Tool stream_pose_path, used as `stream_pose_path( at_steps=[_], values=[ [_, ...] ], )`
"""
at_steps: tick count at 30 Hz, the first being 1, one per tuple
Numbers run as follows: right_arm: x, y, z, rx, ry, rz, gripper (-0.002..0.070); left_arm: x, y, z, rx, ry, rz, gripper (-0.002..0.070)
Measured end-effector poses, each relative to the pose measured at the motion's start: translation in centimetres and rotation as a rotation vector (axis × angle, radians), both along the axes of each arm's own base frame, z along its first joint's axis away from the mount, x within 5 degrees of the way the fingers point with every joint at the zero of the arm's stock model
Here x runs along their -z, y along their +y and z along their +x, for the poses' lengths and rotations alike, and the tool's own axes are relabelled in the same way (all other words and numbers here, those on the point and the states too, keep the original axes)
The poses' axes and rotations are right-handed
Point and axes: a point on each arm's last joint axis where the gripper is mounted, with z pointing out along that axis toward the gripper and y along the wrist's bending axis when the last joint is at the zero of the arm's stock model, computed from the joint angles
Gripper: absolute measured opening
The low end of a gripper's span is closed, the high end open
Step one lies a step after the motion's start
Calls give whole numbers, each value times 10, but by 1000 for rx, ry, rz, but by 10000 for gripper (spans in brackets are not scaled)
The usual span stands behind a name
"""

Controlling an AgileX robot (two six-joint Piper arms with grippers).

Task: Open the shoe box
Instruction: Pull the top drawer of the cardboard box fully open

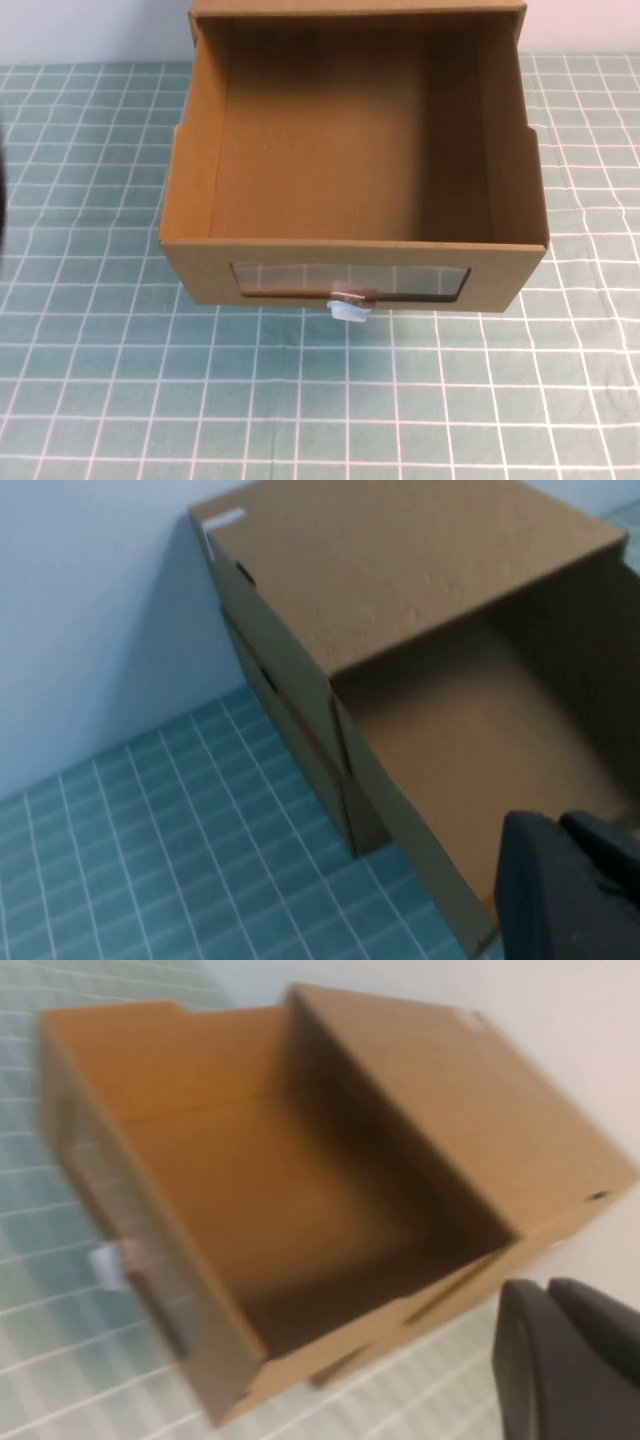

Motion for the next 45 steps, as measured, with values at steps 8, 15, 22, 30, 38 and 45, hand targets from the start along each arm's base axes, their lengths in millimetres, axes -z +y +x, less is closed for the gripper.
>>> stream_pose_path(
  at_steps=[8, 15, 22, 30, 38, 45],
  values=[
    [51, -22, -11, -118, 179, 6, -13, 83, 14, -57, -31, 44, -60, -5],
    [122, 2, -10, -85, 157, -212, -13, 145, 20, -71, -70, -114, -140, -5],
    [146, 9, -16, -126, 249, -273, -13, 190, 21, -52, -119, -102, -92, -6],
    [147, 9, -17, -136, 263, -271, -14, 223, 19, -42, -124, -5, -59, -5],
    [147, 9, -17, -134, 260, -271, -14, 249, 17, -37, -126, 72, -36, -5],
    [147, 9, -17, -134, 260, -271, -14, 257, 17, -36, -127, 94, -26, -5]
  ],
)
